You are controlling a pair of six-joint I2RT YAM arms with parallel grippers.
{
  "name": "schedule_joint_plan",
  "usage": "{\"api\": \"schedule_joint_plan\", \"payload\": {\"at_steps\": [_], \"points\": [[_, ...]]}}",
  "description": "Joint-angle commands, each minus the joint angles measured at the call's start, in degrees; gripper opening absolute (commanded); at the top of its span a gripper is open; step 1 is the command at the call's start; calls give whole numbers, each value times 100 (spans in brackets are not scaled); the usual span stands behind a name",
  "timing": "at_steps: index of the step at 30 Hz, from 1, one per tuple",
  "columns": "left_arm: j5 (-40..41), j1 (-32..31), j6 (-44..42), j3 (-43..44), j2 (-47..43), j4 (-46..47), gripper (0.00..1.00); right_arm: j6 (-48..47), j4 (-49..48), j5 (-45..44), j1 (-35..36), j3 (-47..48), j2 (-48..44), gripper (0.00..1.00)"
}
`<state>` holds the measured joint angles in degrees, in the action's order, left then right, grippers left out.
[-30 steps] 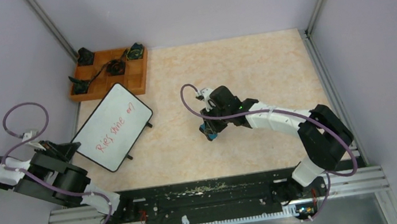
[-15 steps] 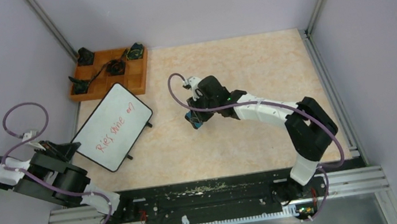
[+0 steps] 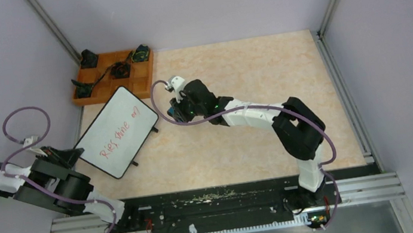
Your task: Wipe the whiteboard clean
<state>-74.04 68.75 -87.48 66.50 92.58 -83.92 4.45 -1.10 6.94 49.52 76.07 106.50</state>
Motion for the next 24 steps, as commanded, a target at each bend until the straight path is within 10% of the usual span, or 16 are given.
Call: {"api": "schedule_joint_plan", "payload": {"at_steps": [1, 24], "points": [[213, 139, -263, 82, 176, 289, 0, -79, -1395, -117, 19, 516, 278, 0], [177, 139, -330, -41, 87, 294, 0, -115, -1094, 416, 322, 3553, 2752, 0]]}}
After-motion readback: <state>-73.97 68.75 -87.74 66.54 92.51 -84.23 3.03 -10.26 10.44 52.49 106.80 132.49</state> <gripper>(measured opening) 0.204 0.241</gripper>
